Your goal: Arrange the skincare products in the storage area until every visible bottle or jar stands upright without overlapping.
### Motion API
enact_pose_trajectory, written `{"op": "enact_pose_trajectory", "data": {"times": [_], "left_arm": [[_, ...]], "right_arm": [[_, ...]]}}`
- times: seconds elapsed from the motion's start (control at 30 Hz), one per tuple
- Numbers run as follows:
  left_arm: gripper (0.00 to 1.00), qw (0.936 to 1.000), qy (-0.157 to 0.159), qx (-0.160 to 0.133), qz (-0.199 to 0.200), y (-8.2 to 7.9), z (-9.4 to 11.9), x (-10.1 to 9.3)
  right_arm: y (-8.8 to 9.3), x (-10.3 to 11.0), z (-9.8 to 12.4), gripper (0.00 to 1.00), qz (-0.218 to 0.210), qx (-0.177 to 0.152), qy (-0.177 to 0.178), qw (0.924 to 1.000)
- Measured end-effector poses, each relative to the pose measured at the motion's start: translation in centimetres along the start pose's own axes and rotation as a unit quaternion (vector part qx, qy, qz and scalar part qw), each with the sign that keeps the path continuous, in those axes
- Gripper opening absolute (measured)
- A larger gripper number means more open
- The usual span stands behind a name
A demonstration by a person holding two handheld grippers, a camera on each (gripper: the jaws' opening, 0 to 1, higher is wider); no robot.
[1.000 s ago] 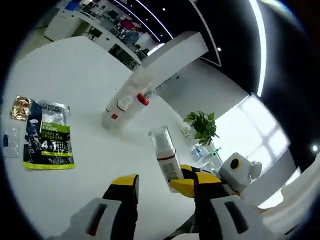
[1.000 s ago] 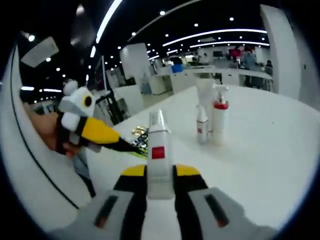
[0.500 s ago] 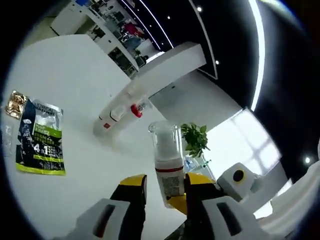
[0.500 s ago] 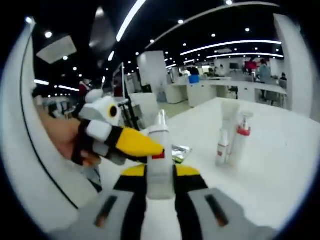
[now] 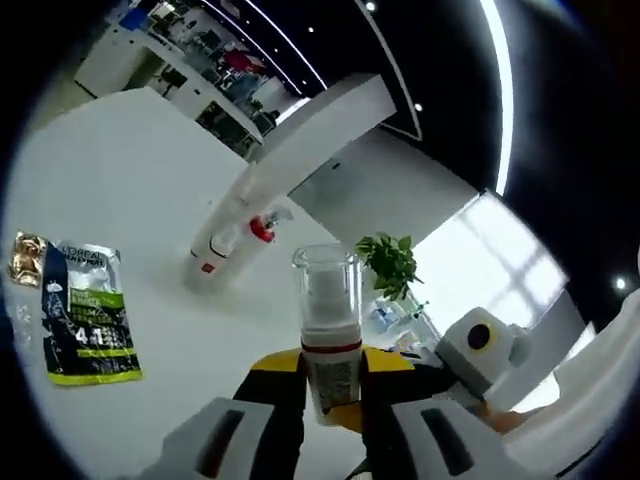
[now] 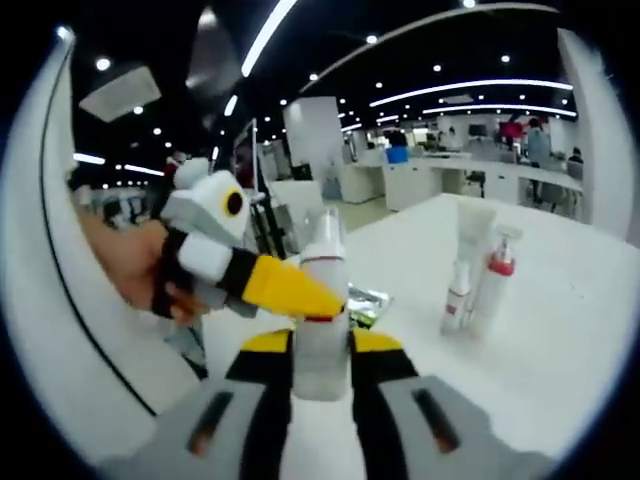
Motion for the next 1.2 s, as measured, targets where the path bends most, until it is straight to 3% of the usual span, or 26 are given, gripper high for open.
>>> {"op": "enact_pose_trajectory", "data": {"times": [0.17, 0.3, 0.43, 0.57, 0.63, 0.83, 1.03, 1.13, 1.2], "left_arm": [[0.19, 0.9986, -0.009, 0.018, -0.050, -0.4, -0.1, 0.0], [0.19, 0.9918, -0.021, 0.045, -0.118, -0.7, 0.0, 0.0], [0.19, 0.9812, -0.027, 0.063, -0.180, -1.1, 0.2, 0.0], [0.19, 0.9730, -0.018, 0.080, -0.216, -1.0, 0.2, -0.3], [0.19, 0.9622, -0.011, 0.099, -0.254, -0.6, -0.1, -0.8], [0.19, 0.9465, 0.005, 0.130, -0.295, 0.4, -0.5, -1.3], [0.19, 0.9379, 0.018, 0.147, -0.314, 1.0, -0.6, -1.5], [0.19, 0.9350, 0.025, 0.154, -0.319, 1.1, -0.6, -1.4], [0.19, 0.9321, 0.025, 0.156, -0.326, 1.2, -0.5, -1.3]], "right_arm": [[-0.1, -0.3, 0.5, 0.24, 0.005, 0.000, -0.011, 0.9999], [0.2, -0.9, 1.5, 0.26, -0.003, -0.008, -0.019, 0.9998], [-0.5, -1.1, 2.8, 0.27, -0.020, -0.038, -0.032, 0.9986], [-1.5, -1.4, 3.3, 0.28, -0.037, -0.057, -0.029, 0.9973], [-2.7, -1.5, 3.3, 0.28, -0.036, -0.073, -0.026, 0.9963], [-3.6, -1.3, 2.7, 0.28, -0.025, -0.076, -0.037, 0.9961], [-2.9, -0.4, 2.3, 0.27, 0.004, -0.046, -0.066, 0.9967], [-2.6, -0.1, 2.2, 0.21, 0.023, -0.032, -0.073, 0.9965], [-2.5, -0.1, 2.2, 0.21, 0.014, -0.033, -0.077, 0.9964]]}}
Point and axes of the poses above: the point that each gripper's makers call its tool centre point, and the gripper's own axes: z roughly backward along the fingers, x roughly to its left, y roughly out of its underside, the point moved 8 cm from there along z, roughly backward along the fingers, and after that the axes turned 13 degrees about z, right-handed, at the moved point
